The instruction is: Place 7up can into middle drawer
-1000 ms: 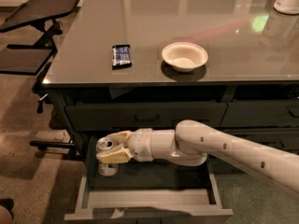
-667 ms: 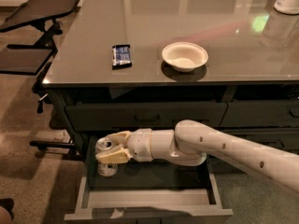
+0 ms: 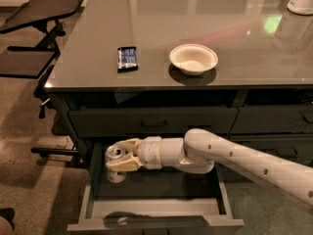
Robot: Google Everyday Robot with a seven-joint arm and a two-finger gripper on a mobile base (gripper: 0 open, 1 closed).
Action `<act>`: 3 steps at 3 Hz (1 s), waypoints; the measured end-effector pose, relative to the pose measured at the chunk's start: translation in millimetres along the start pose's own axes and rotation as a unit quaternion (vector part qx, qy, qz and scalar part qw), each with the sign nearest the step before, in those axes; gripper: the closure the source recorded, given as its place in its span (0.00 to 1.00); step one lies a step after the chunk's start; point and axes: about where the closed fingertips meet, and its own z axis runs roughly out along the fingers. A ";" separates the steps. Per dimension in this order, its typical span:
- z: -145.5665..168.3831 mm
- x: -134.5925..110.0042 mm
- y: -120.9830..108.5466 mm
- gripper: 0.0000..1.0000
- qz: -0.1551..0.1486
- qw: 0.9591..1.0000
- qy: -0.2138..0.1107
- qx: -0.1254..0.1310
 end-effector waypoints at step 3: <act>-18.2 115.1 -65.9 1.00 -0.055 0.998 -0.005 -0.011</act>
Offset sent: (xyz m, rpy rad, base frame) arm 0.0576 -0.0625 -0.1385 0.0661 -0.0835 0.0670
